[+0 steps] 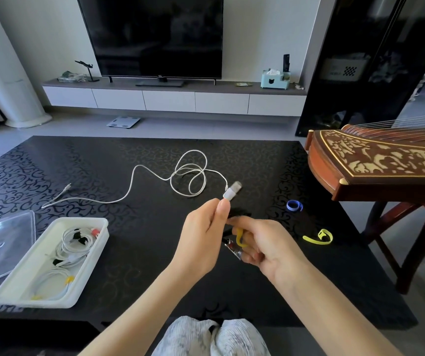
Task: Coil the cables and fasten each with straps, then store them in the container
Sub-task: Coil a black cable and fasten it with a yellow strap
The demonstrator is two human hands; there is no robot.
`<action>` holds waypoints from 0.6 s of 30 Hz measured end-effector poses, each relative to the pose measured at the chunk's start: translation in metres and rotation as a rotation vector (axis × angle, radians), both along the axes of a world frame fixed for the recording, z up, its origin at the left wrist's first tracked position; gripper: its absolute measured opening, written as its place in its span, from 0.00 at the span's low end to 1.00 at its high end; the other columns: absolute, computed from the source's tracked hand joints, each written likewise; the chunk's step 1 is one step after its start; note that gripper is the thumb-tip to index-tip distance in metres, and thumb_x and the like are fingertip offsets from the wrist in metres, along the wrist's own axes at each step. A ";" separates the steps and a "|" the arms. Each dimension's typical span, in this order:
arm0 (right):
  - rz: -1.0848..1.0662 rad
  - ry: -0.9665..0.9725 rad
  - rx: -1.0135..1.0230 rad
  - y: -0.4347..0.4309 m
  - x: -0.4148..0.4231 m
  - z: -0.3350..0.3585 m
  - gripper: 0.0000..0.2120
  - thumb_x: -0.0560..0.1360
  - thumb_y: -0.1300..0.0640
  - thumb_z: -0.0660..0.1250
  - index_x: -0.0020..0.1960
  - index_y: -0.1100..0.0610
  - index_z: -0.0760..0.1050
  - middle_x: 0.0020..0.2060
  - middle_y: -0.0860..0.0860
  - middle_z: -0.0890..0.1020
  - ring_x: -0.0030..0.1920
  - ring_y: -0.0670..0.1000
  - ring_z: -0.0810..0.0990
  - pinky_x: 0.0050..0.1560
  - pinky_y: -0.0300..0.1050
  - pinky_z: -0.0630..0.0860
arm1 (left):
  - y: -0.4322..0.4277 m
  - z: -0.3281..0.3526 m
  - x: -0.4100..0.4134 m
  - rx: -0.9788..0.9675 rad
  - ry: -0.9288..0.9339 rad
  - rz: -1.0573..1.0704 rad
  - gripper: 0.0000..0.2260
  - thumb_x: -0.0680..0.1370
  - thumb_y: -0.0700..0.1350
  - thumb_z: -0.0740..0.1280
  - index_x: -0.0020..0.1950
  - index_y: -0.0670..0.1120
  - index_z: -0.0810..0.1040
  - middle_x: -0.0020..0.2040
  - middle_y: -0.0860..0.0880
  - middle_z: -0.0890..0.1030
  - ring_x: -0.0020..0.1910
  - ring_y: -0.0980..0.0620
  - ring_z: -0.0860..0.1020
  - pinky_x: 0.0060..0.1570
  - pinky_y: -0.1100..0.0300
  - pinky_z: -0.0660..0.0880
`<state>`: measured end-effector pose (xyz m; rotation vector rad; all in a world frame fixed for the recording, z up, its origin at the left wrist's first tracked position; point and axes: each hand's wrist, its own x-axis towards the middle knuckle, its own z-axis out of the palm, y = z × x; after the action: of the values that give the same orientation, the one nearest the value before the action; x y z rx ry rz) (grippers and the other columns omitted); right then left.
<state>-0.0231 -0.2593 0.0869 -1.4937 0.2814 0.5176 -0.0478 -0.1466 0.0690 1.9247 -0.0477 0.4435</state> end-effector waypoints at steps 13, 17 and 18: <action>-0.013 -0.227 0.145 0.000 -0.015 0.000 0.14 0.76 0.63 0.64 0.33 0.57 0.81 0.20 0.49 0.63 0.20 0.45 0.62 0.26 0.41 0.63 | 0.003 0.012 0.005 -0.123 0.037 -0.077 0.22 0.78 0.51 0.59 0.38 0.31 0.71 0.34 0.35 0.71 0.33 0.40 0.69 0.35 0.48 0.68; -0.068 -0.286 0.157 0.000 -0.022 -0.002 0.13 0.75 0.63 0.67 0.32 0.57 0.81 0.18 0.47 0.65 0.21 0.44 0.63 0.26 0.40 0.63 | 0.003 0.010 0.005 -0.055 0.056 -0.045 0.17 0.79 0.42 0.61 0.31 0.39 0.64 0.27 0.51 0.64 0.30 0.55 0.63 0.32 0.61 0.61; -0.083 -0.296 0.167 0.000 -0.024 -0.002 0.11 0.75 0.64 0.67 0.35 0.59 0.81 0.18 0.46 0.66 0.20 0.43 0.64 0.25 0.38 0.63 | 0.004 0.009 0.006 -0.041 0.072 -0.036 0.16 0.79 0.42 0.62 0.31 0.41 0.66 0.26 0.55 0.64 0.28 0.57 0.64 0.31 0.64 0.61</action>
<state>-0.0468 -0.2596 0.0851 -1.3676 0.0653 0.2423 -0.0416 -0.1431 0.0781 1.8955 -0.0263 0.3478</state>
